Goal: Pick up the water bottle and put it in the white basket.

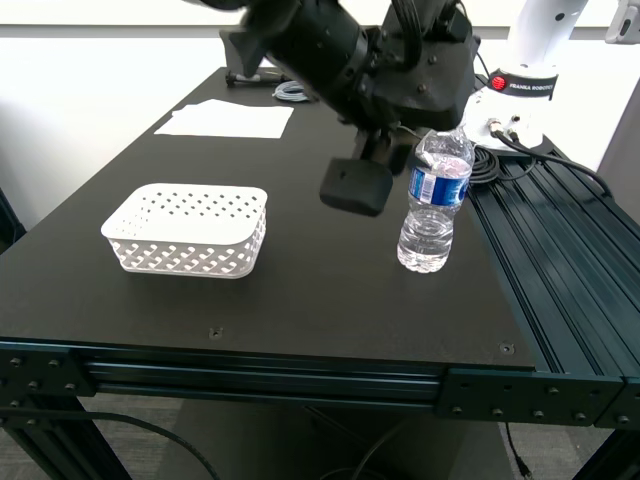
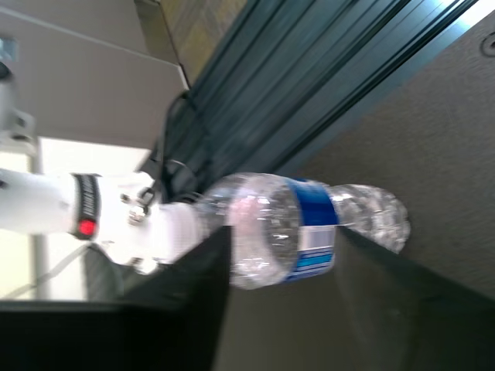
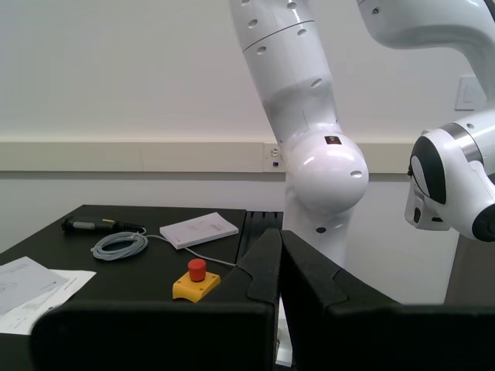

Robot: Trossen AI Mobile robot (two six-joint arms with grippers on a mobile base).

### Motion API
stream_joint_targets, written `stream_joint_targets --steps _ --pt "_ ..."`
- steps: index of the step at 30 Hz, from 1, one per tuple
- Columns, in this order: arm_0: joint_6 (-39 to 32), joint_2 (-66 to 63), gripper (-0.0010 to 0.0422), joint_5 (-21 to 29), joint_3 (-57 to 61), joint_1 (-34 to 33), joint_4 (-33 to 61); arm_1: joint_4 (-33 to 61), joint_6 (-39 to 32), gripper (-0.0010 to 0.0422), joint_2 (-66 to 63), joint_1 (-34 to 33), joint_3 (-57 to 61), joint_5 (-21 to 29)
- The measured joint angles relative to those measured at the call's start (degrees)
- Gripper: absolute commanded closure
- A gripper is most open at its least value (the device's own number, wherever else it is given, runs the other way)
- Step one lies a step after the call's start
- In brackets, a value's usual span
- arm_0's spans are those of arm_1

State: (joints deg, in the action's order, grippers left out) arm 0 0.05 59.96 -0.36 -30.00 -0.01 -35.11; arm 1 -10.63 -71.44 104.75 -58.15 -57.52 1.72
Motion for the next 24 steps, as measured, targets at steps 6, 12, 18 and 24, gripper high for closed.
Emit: stream_joint_targets --steps 6,12,18,24 --pt "0.0 0.0 0.0412 0.0 0.0 0.0 0.0 -1.2 12.0 0.0057 4.3 0.0 -4.1 -1.7" --pt "0.0 0.0 0.0412 0.0 0.0 0.0 0.1 -1.4 39.6 0.0165 7.1 1.0 -10.8 -2.1" --pt "0.0 0.0 0.0412 0.0 0.0 0.0 0.2 -0.3 50.3 0.0265 7.4 3.1 -12.6 7.5" --pt "0.0 0.0 0.0412 0.0 0.0 0.0 0.2 2.2 50.1 0.0178 7.3 3.7 -12.7 7.6"
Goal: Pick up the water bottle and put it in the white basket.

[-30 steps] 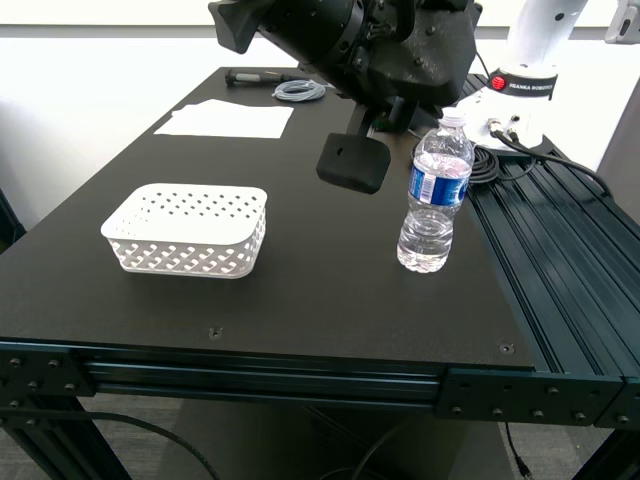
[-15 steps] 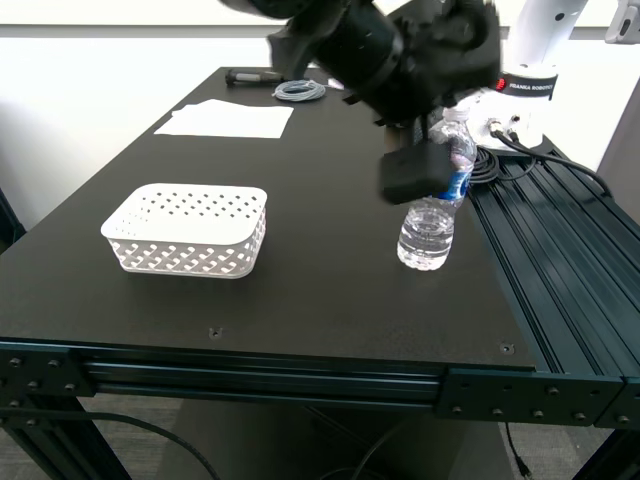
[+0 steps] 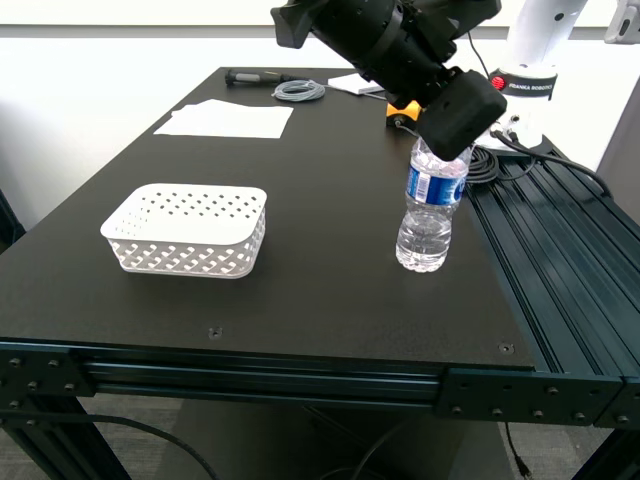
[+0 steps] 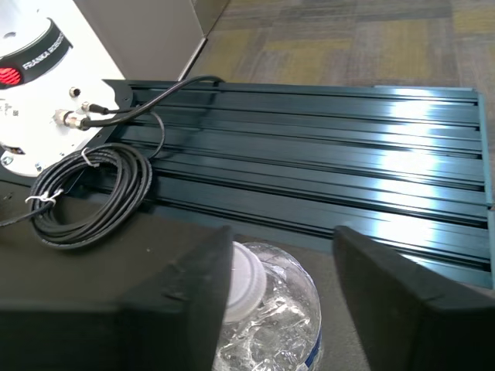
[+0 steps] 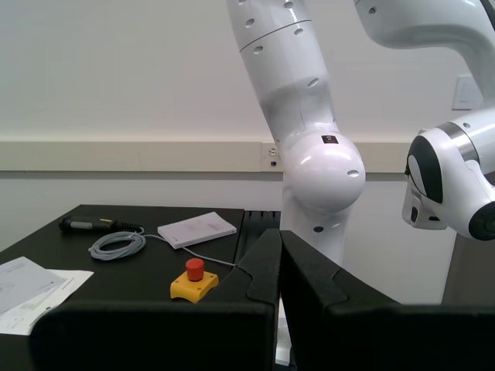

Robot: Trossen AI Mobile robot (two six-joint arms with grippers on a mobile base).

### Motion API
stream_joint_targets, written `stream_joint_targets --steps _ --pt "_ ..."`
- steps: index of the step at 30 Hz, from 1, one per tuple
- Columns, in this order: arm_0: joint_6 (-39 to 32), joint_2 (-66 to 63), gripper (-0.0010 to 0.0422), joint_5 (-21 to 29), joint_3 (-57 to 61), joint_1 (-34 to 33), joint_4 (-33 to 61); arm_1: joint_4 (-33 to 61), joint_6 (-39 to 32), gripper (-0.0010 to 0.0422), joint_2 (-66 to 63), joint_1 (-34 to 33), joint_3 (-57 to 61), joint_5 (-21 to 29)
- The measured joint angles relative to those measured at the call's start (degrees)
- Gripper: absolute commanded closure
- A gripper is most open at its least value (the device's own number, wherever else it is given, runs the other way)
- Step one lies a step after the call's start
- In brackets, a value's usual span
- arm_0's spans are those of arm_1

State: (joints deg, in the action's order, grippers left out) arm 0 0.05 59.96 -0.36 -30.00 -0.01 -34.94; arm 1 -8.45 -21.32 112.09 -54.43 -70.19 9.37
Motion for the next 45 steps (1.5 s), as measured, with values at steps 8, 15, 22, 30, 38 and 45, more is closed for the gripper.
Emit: stream_joint_targets --steps 8,15,22,30,38,45 --pt "0.0 0.0 0.0412 0.0 0.0 0.0 0.0 0.5 0.1 0.0069 0.0 1.0 0.0 -7.3" --pt "0.0 0.0 0.0412 0.0 0.0 0.0 0.0 0.7 1.0 0.0238 0.0 1.2 -1.4 -5.1" --pt "0.0 0.0 0.0412 0.0 0.0 0.0 0.0 1.1 1.2 0.0169 0.0 1.9 -4.2 -2.8" --pt "0.0 0.0 0.0412 0.0 0.0 0.0 0.0 1.5 1.4 0.0096 0.1 2.9 -1.3 -2.8" --pt "0.0 0.0 0.0412 0.0 0.0 0.0 0.2 -2.4 5.3 0.0224 3.9 3.1 -0.8 4.4" --pt "0.0 0.0 0.0412 0.0 0.0 0.0 1.0 -6.3 9.1 0.0094 10.2 3.1 -1.6 9.1"
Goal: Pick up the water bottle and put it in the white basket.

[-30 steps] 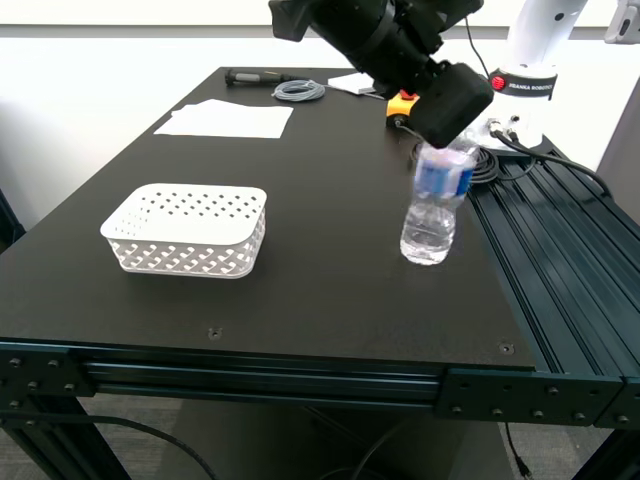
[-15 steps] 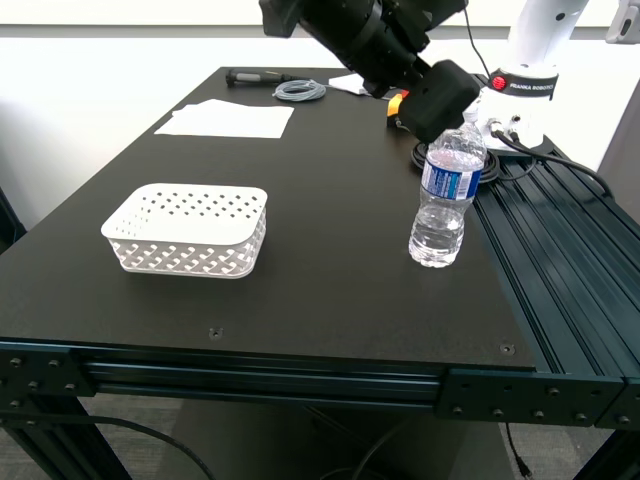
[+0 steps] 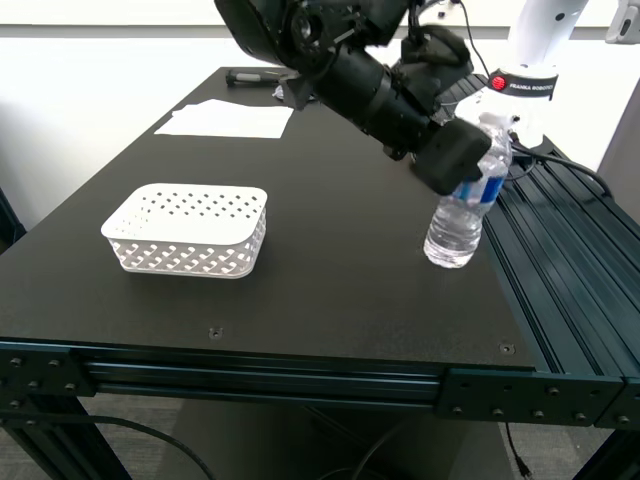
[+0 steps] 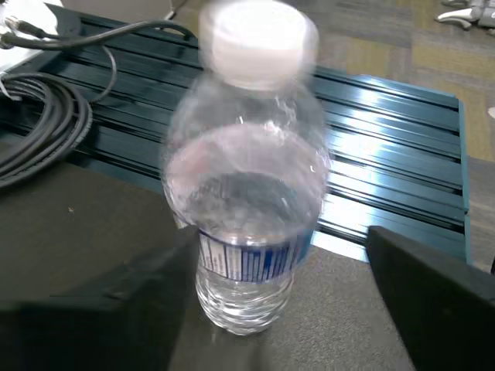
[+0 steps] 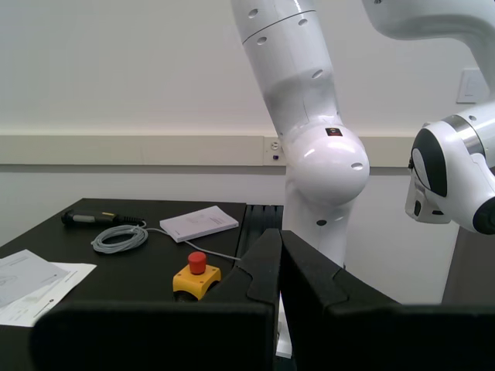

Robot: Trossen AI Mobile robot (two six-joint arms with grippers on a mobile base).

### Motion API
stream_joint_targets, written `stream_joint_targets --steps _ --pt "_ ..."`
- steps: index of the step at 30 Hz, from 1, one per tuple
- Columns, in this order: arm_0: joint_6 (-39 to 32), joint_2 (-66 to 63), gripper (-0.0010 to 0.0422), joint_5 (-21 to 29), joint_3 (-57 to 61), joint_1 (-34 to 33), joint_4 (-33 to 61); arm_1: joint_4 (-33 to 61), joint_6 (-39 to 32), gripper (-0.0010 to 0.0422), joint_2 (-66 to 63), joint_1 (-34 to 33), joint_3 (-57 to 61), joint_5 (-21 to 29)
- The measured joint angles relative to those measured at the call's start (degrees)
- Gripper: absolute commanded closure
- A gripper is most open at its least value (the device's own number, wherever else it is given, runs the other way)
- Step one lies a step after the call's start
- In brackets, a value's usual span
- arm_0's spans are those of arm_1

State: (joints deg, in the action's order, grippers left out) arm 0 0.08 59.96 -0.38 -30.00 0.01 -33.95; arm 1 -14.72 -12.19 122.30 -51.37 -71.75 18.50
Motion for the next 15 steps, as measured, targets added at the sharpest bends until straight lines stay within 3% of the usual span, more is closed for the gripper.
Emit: stream_joint_targets --steps 2,5,11,15 --pt "0.0 0.0 0.0412 0.0 0.0 0.0 0.2 -0.3 0.1 0.0091 0.8 0.0 -1.6 0.0" --pt "0.0 0.0 0.0412 0.0 0.0 0.0 0.4 -0.4 0.2 0.0125 1.1 0.0 -4.1 -0.2" --pt "0.0 0.0 0.0412 0.0 0.0 -0.1 0.4 -0.8 -0.4 0.0233 1.2 0.0 -6.0 -0.2" --pt "0.0 0.0 0.0412 0.0 0.0 0.0 0.4 -0.8 -0.5 0.0327 1.2 0.0 -6.0 -0.2"
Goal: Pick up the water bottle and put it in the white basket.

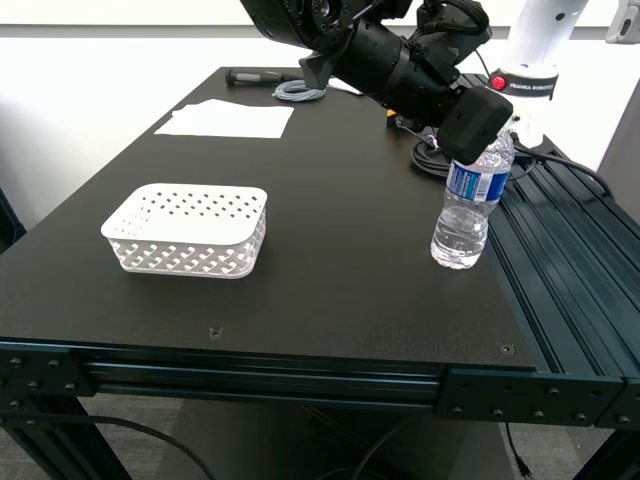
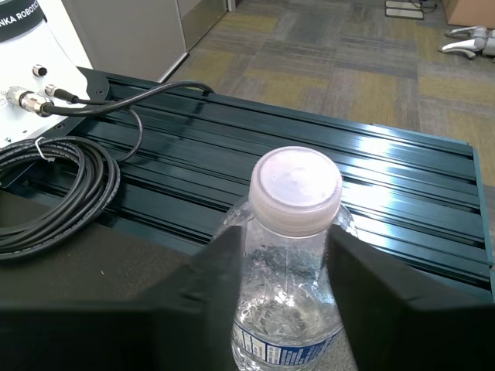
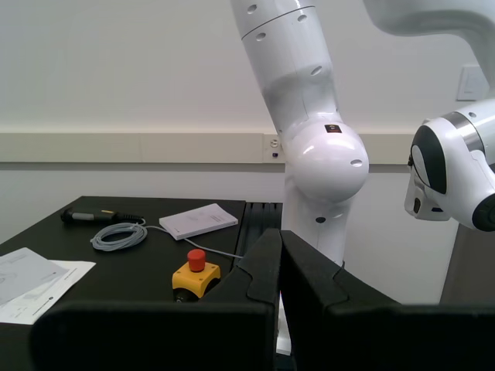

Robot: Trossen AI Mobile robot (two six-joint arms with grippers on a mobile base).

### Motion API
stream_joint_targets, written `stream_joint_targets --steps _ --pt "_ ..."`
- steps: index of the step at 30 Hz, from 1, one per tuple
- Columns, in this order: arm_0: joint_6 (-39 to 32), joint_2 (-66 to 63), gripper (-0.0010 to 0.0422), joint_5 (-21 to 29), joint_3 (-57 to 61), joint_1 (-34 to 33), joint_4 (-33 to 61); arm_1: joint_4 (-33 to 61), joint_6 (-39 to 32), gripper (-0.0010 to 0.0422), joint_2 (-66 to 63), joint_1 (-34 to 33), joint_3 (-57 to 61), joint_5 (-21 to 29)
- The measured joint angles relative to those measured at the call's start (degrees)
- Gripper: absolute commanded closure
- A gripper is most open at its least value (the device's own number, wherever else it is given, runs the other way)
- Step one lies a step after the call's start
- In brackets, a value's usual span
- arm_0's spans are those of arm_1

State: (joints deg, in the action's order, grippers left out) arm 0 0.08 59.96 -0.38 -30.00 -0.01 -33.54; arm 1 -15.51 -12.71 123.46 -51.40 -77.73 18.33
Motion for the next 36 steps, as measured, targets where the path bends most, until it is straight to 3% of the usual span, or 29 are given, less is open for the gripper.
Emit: stream_joint_targets --steps 2,3,7,10,17,26,36 --pt "0.0 0.0 0.0412 0.0 0.0 0.0 0.0 0.2 0.0 0.0401 0.0 0.0 0.0 0.7" --pt "0.0 0.0 0.0412 0.0 0.0 0.0 0.0 0.6 -0.3 0.0416 0.0 0.0 0.0 2.0" --pt "0.0 0.0 0.0412 0.0 0.0 0.0 0.0 2.1 -1.4 0.0415 -0.3 0.3 -0.1 3.1" --pt "0.0 0.0 0.0412 0.0 0.0 0.0 0.0 3.5 -2.4 0.0414 -2.3 1.2 0.1 0.3" --pt "0.0 0.0 0.0412 0.0 0.0 0.0 0.0 8.5 -2.5 0.0414 -14.3 10.9 2.1 -4.0" --pt "0.0 0.0 0.0412 0.0 0.0 0.0 0.0 11.5 -2.3 0.0413 -37.3 26.1 22.7 -4.7" --pt "0.0 0.0 0.0412 0.0 0.0 0.0 0.2 12.2 -0.5 0.0413 -43.4 28.0 35.4 -6.4"
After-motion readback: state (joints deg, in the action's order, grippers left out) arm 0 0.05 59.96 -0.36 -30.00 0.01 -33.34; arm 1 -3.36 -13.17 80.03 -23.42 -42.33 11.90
